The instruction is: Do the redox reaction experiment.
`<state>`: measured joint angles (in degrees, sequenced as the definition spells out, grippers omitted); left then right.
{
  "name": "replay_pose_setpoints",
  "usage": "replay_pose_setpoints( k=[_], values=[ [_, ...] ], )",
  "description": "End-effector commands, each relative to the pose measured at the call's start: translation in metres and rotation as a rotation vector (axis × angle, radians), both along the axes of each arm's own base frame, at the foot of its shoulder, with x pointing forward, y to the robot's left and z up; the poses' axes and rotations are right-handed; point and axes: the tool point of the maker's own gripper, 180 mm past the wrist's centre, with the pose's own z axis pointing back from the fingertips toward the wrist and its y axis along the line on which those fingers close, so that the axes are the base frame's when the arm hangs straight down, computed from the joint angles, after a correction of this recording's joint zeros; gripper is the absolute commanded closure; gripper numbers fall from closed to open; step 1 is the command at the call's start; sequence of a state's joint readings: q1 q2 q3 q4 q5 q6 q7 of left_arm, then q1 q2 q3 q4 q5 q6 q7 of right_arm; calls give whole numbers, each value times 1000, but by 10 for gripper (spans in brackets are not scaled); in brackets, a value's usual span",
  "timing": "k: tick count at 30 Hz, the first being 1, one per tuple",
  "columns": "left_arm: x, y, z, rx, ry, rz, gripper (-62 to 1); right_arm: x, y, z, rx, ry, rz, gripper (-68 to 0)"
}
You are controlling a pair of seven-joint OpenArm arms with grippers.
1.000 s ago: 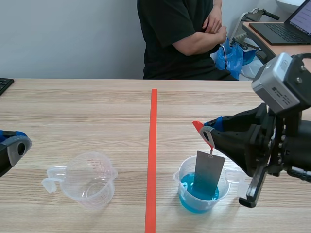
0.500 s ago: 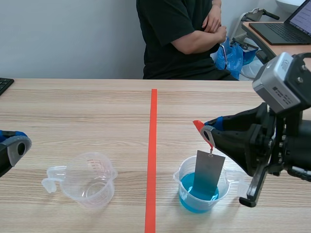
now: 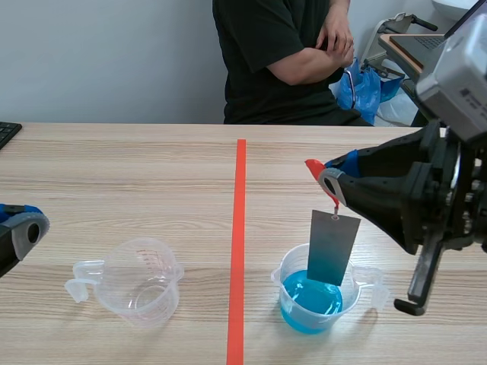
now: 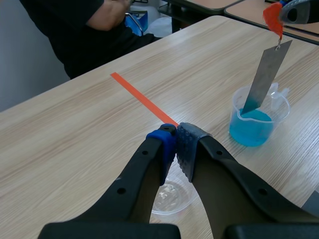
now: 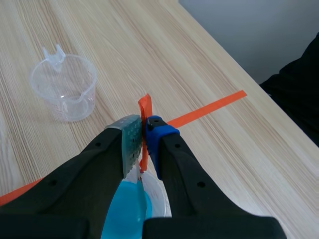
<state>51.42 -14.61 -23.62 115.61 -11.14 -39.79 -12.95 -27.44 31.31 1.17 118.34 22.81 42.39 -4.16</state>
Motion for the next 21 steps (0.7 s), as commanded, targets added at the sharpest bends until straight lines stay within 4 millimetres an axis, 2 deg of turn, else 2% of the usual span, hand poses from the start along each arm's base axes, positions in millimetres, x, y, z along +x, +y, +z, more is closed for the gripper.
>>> replay_pose_setpoints(
  k=[1,13,21],
  values=[
    [1,-3,6,-29,-18,-3,-42,-2,0,13,18,-27,11,-15],
    [1,-3,6,-29,-18,-3,-42,-3,-2,58,53,-80,-9,-15],
    [1,-3,4,-25,-13,-2,-42,-9,5,72,76,-102,13,-15]
  ],
)
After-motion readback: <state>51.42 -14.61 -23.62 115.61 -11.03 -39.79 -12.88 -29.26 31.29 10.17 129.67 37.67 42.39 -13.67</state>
